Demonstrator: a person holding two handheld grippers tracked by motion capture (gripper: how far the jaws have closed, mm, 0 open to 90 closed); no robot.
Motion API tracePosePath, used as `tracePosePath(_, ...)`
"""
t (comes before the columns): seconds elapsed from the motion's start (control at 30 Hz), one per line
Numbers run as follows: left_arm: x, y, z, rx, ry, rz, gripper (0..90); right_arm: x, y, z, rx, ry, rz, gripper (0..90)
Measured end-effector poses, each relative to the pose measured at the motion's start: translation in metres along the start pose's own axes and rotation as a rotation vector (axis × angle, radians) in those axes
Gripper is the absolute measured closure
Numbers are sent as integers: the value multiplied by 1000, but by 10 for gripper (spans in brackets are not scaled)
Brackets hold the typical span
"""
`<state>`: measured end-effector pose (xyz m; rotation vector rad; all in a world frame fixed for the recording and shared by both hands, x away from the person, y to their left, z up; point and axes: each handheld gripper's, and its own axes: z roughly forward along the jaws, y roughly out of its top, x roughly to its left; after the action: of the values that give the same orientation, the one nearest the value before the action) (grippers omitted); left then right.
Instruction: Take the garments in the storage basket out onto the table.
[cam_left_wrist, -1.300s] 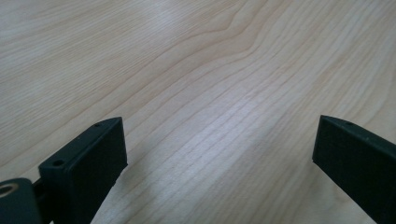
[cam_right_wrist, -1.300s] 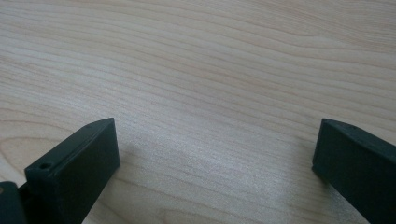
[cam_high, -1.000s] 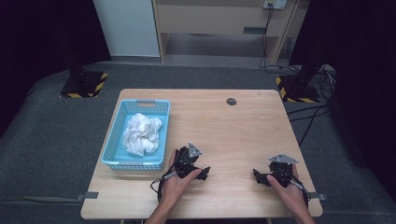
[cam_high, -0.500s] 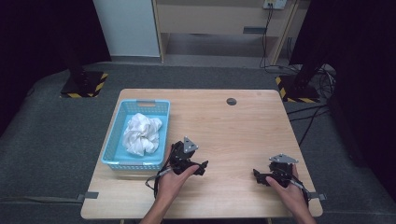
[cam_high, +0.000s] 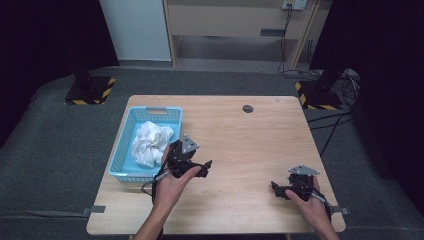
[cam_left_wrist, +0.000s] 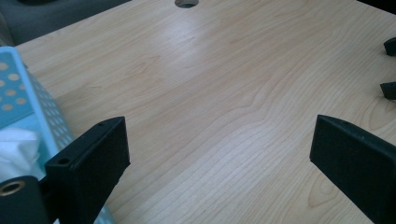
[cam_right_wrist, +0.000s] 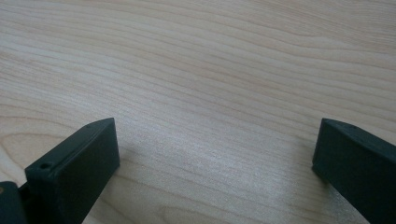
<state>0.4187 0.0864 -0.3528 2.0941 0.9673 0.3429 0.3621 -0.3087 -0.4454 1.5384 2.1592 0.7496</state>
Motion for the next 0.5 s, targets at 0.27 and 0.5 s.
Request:
tracePosePath(0.27,15,1,-12,-7,15,-14,37,0,0,0,0,0,0,4)
tracePosePath(0.5,29,-3,-18,1,31,-28,36,0,0,0,0,0,0,4)
